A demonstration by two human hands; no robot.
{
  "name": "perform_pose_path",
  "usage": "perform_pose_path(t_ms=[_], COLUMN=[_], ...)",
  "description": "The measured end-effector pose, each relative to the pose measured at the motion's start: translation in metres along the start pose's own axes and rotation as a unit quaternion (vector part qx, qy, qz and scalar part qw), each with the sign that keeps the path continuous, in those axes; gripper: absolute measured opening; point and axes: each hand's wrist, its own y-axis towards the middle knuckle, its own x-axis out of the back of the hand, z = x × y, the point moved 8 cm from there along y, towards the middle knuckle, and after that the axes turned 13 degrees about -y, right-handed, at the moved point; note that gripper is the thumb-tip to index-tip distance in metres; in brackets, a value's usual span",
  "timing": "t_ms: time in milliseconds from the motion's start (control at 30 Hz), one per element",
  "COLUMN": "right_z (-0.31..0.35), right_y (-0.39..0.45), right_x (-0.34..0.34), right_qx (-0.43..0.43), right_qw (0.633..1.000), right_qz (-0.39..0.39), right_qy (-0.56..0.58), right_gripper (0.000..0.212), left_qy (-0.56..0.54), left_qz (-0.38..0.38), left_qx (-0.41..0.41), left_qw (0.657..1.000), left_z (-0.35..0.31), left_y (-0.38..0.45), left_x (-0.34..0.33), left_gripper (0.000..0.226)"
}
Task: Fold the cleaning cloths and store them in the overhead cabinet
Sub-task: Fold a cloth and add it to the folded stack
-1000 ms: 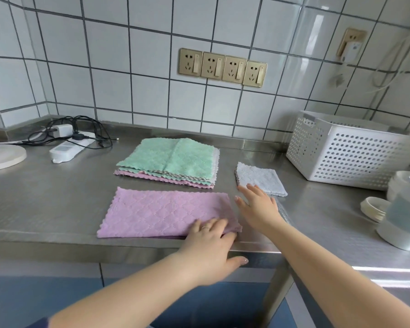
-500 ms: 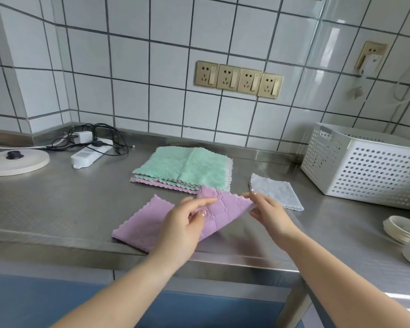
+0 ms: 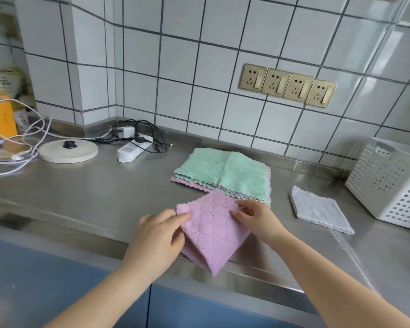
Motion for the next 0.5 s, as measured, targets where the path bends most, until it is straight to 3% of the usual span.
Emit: perform_pose_path(t_ms=[67, 200, 500], right_z=[0.009, 0.019, 0.028], right_y=[0.004, 0.008, 0.014], right_x=[-0.007, -0.018, -0.024], right_qx=[0.018, 0.043, 0.052], right_qw=[0.997, 0.981, 0.974], right_qz=[0.007, 0.027, 0.004], right_qy=[-0.070, -0.186, -0.220], right_gripper=[0.014, 0.028, 0.028], left_qy=[0.038, 0.056, 0.065], left_qz=[0.021, 0.059, 0.070], left_qx=[-0.003, 0.002, -0.006], left_qw=[0.999, 0.997, 0.995], left_z=[0.007, 0.015, 0.020], left_y=[-0.005, -0.011, -0.011], left_x=[0.000, -0.001, 0.001], left_gripper=[0.037, 0.032, 0.025])
